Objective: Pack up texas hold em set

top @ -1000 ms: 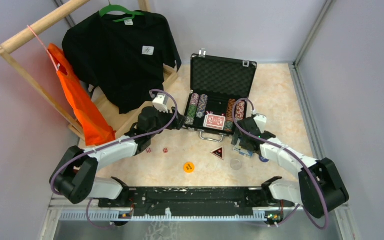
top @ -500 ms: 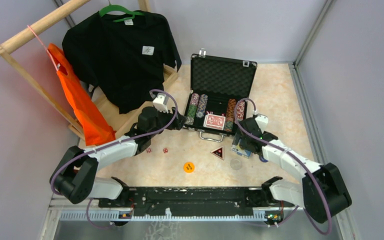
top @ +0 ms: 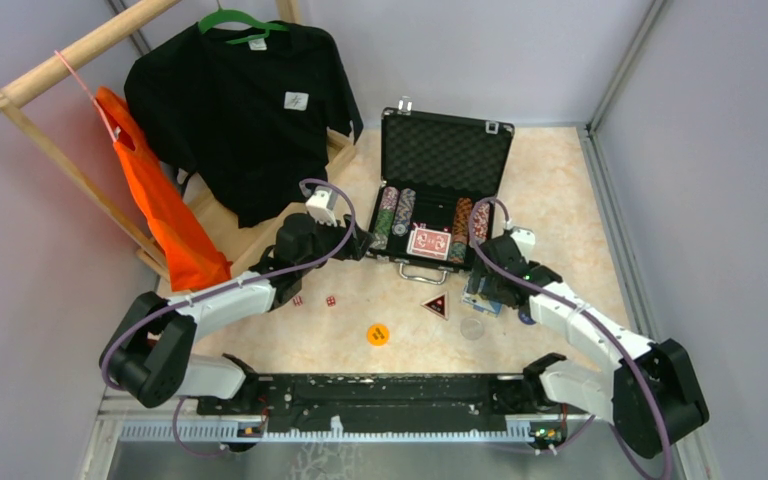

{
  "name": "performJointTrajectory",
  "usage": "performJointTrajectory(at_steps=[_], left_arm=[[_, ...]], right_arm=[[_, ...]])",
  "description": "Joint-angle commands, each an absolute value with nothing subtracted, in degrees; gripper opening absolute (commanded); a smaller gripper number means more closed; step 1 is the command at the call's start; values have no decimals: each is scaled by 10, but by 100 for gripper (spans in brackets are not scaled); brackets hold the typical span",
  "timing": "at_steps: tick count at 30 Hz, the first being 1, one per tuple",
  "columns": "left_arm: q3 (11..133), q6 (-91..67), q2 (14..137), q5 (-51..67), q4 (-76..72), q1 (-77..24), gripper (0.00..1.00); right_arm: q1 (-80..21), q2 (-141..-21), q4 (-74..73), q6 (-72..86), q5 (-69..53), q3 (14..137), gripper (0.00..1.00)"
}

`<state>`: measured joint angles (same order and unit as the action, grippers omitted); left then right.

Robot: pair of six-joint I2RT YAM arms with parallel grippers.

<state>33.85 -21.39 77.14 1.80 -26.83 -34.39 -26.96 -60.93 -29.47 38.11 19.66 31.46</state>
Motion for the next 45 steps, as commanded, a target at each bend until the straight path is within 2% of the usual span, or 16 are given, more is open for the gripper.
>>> performJointTrajectory(at_steps=[1, 3, 8, 10, 21, 27, 34, 39, 40, 44, 45], left_arm=[[357, -215, 771, 25, -266, -346, 76], [357, -214, 772, 26, -265, -346, 76], [359, -212, 771, 32, -263, -346, 75], [359, -212, 768, 32, -263, -346, 75], [359, -212, 765, 35, -261, -346, 75], [359, -213, 767, 39, -261, -346, 75], [358, -226, 767, 63, -268, -346, 75], [355, -230, 761, 64, -270, -347, 75], [355, -231, 762, 63, -271, -346, 75], [356, -228, 765, 61, -271, -346, 75], [357, -228, 766, 61, -270, -346, 75]], right_arm=[[-277, -614, -297, 335, 226, 359, 86], [-276, -619, -296, 338, 241, 366, 84], [-206, -627, -268, 342, 206, 361, 41], [-170, -634, -247, 335, 186, 351, 32], [-146, -740, -175, 320, 147, 349, 25], [-166, -703, -196, 325, 135, 325, 21], [-187, -629, -240, 344, 101, 286, 20], [-248, -582, -254, 365, 91, 273, 22], [-254, -570, -254, 362, 93, 273, 27], [-255, -522, -233, 304, 90, 283, 65], [-255, -520, -226, 283, 82, 288, 71]])
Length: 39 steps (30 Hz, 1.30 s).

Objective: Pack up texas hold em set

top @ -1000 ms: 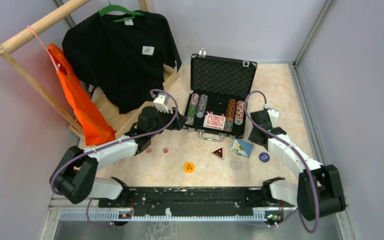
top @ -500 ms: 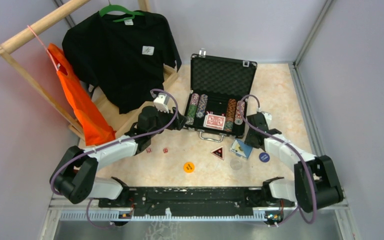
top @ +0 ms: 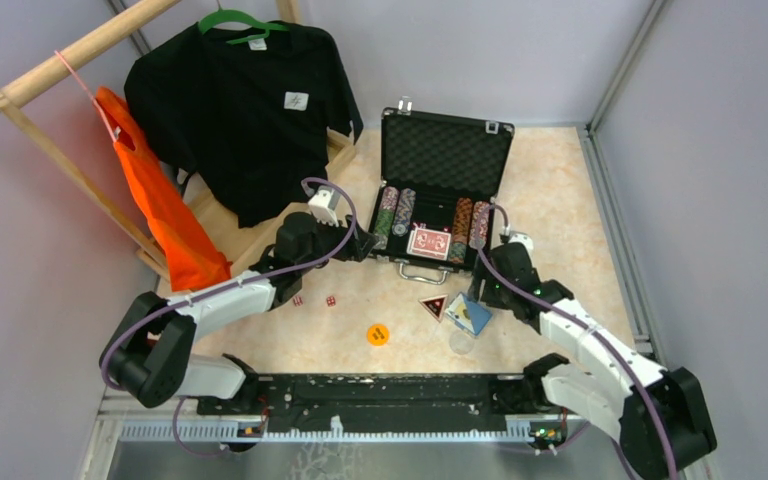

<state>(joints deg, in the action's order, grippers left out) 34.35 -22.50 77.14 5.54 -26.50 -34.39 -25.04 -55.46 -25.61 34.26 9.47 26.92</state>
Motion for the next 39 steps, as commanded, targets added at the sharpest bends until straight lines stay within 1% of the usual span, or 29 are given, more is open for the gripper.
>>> performJointTrajectory(at_steps=[1, 4, 6, 8, 12, 17, 23, 34, 39], left_arm=[[357, -227, 767, 61, -271, -346, 75], [358, -225, 770, 56, -269, -346, 75], [359, -222, 768, 53, -265, -347, 75], [359, -218, 765, 48, -263, -346, 75], [359, -213, 763, 40, -260, -346, 75], [361, -216, 766, 48, -259, -346, 75], [360, -210, 761, 41, -258, -346, 75], [359, -200, 749, 22, -251, -346, 75], [360, -192, 741, 15, -247, -347, 75]], right_arm=[[-255, -523, -221, 261, 73, 295, 74], [-256, -552, -206, 205, 10, 315, 82], [-271, -564, -179, 187, -31, 309, 90], [-296, -583, -185, 175, -7, 315, 91], [-361, -617, -194, 156, 37, 328, 98], [-396, -658, -188, 146, 63, 339, 99], [-397, -711, -208, 158, 105, 367, 99], [-398, -732, -266, 126, 89, 435, 99], [-411, -729, -328, 56, 75, 502, 99]])
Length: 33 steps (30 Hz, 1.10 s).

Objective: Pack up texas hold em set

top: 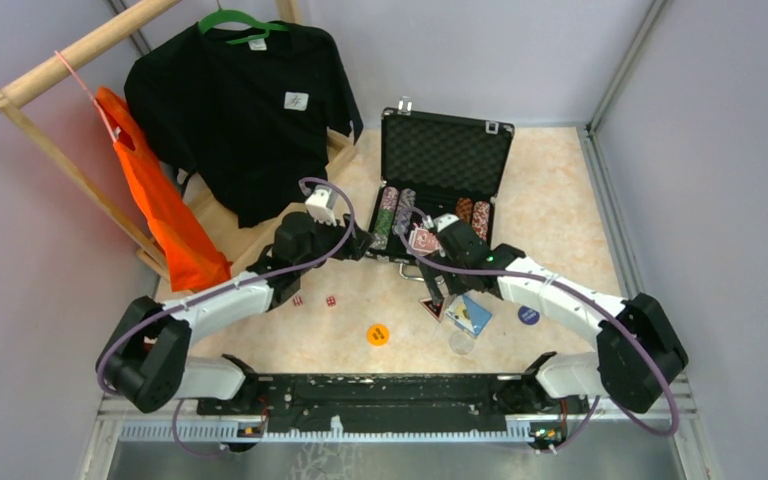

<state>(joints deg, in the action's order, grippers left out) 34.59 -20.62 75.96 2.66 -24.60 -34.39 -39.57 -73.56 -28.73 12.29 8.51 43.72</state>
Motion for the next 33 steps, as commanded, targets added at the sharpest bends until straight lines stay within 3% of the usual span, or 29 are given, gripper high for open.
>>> performJointTrajectory(at_steps=[1, 4, 11, 18, 33], left_arm=[[360, -190, 739, 14, -247, -346, 75], [360, -185, 737, 13, -248, -346, 75], [356, -179, 736, 5, -253, -346, 75], [359, -170, 739, 2, -252, -347, 75], [357, -163, 733, -21, -245, -345, 75]], right_arm=[[-416, -732, -339, 27, 84, 510, 99], [-419, -755, -377, -31, 118, 526, 99], [-419, -780, -371, -81, 43, 519, 99], [-420, -870, -511, -139, 28, 622, 98], [-420, -941, -563, -173, 4, 621, 98]])
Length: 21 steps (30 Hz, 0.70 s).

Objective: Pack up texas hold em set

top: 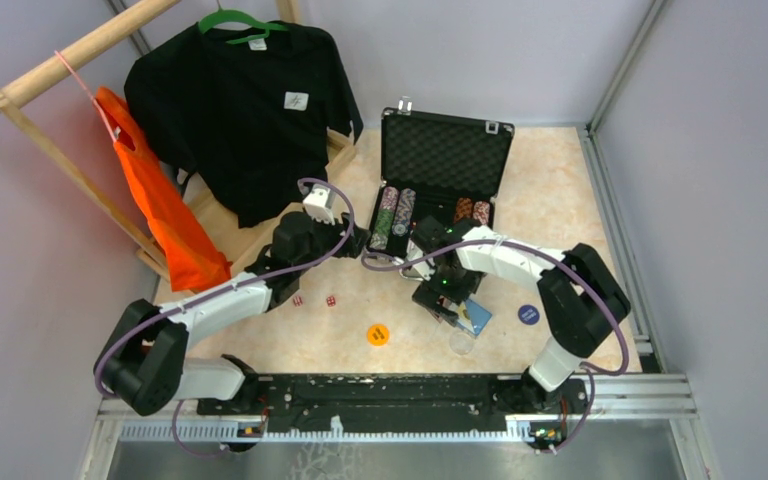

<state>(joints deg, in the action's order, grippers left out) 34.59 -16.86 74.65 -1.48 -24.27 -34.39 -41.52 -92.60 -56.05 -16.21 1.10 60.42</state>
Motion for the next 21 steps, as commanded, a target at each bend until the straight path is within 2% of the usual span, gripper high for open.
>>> performJointTrajectory(at_steps=[1, 10, 13, 16, 19, 21], left_arm=[[356, -163, 733, -21, -245, -345, 75], [354, -162, 733, -25, -245, -345, 75], [354, -162, 734, -25, -245, -345, 75], [354, -163, 734, -22, -246, -345, 75], [354, -163, 734, -21, -246, -346, 75], [354, -164, 733, -21, -246, -345, 75]], right_arm=[[-420, -942, -558, -171, 16, 620, 98], [-414, -996, -527, -165, 20, 612, 96], [-412, -991, -515, -156, 23, 605, 82], [-412, -982, -507, -147, 34, 597, 60], [-412, -973, -503, -143, 42, 595, 44], [-412, -964, -498, -143, 49, 594, 29]])
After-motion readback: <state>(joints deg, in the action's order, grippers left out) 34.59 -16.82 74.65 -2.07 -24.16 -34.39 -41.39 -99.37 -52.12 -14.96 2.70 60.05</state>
